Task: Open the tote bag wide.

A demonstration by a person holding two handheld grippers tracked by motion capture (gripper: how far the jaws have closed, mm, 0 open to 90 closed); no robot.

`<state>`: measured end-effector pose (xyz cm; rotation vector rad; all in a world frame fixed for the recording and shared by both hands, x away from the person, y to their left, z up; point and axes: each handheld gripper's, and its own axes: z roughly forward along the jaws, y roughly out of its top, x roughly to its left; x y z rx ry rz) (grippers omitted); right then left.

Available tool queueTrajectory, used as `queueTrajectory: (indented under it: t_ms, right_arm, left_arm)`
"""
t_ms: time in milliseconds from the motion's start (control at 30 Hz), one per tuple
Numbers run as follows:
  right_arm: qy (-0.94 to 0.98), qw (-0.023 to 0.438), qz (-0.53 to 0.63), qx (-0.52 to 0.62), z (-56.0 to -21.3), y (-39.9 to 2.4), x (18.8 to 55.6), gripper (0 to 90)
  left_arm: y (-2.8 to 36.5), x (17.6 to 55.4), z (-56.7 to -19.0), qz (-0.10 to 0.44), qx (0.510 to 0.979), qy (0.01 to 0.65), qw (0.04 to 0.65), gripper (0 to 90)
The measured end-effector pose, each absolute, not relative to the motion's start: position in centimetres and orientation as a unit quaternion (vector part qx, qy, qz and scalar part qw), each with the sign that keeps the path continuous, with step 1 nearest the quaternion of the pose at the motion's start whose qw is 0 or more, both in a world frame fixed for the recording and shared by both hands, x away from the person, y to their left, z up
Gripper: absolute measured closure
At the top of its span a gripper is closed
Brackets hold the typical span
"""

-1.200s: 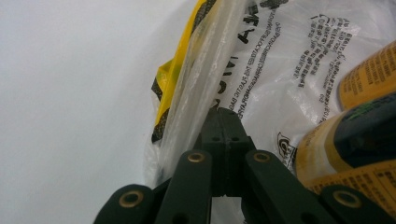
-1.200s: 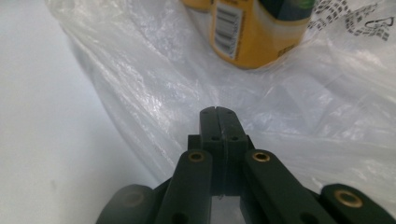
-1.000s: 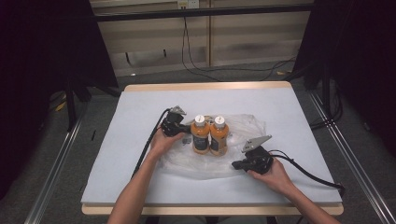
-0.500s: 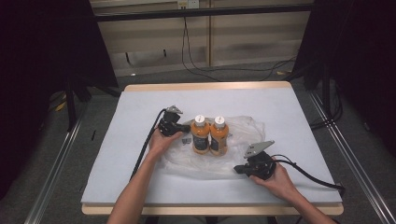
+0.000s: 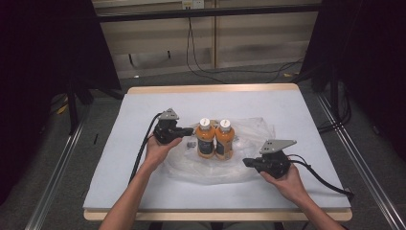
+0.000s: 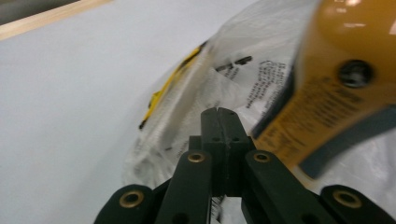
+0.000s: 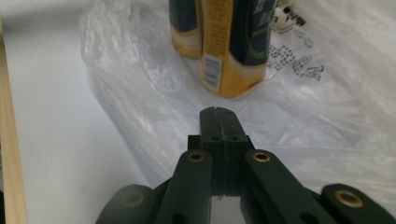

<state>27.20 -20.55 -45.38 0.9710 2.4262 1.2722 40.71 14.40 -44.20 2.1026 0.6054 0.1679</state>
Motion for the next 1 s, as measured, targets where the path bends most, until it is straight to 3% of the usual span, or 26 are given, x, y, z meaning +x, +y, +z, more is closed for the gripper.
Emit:
queueTrajectory:
  t_ms: [67,133,233,433,600,1000]
  right_arm:
    - [0.824,0.127,0.441,0.333,-45.2,-20.7,27.3,89.2]
    - [0.818,0.133,0.445,0.339,-45.0,-20.8,27.3,77.5]
    - [0.814,0.135,0.452,0.338,-44.9,-21.1,27.2,76.9]
    - [0.800,0.137,0.472,0.344,-44.3,-21.4,27.1,57.5]
    - [0.788,0.160,0.471,0.363,-43.6,-22.1,27.3,40.2]
    - [0.754,0.192,0.476,0.409,-43.0,-24.9,24.8,18.7]
  left_arm:
    - [14.4,40.1,-43.9,0.080,0.856,0.235,0.453,90.0]
    - [14.7,39.6,-43.7,0.079,0.855,0.233,0.457,85.9]
    - [15.2,38.5,-43.2,0.076,0.844,0.232,0.478,79.4]
    - [15.8,36.3,-41.6,0.094,0.831,0.224,0.500,56.7]
    - [16.3,35.1,-41.0,0.092,0.826,0.235,0.503,26.1]
    - [21.2,31.2,-41.7,0.122,0.824,0.272,0.482,7.4]
